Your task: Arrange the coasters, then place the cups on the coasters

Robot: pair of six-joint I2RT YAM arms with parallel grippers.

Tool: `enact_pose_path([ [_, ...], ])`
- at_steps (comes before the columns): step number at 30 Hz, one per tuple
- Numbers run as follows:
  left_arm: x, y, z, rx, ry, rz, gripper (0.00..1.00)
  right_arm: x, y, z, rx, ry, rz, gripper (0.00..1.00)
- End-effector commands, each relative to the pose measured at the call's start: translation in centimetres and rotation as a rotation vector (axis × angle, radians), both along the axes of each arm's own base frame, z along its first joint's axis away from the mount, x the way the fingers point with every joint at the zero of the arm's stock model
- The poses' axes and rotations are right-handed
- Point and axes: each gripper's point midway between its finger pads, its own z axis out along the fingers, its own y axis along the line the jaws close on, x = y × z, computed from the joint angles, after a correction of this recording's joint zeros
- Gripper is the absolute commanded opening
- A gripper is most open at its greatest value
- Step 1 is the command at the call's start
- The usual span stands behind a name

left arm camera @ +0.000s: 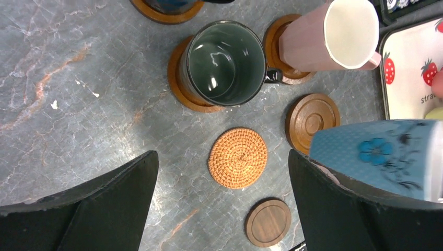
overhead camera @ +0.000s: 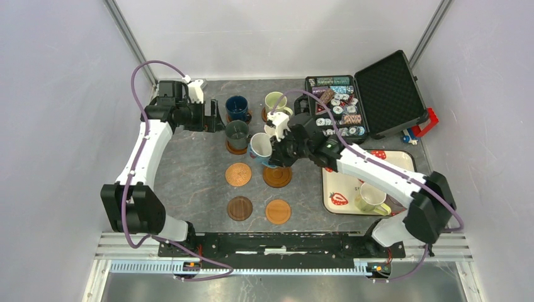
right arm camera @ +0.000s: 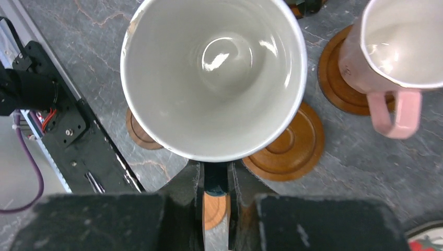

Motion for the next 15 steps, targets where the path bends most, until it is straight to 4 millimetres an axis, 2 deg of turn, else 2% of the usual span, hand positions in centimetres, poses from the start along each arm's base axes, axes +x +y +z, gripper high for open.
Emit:
enact_pose_path([
  [1, 1.5, 0.1, 3.0, -0.048, -0.100, 0.067, 1.00, 1.8, 4.7, 3.7, 0.139, -0.053, -0.024, 0.00],
  [6, 2.1, 0.9, 4.1, -0.043, -0.136, 0.092, 1.00, 1.1, 6.2, 1.4, 0.067, -0.012, -0.044, 0.00],
  [14, 2.5, 1.6, 4.8, -0.017, -0.186, 0.105, 1.00, 1.3, 8.0, -1.1, -0.045, 0.024, -0.098, 0.00],
  [15, 2.7, 2.7, 4.9, -0.016, -0.186, 0.136, 1.00, 1.1, 8.5, -1.4, -0.044, 0.026, -0.090, 0.00],
])
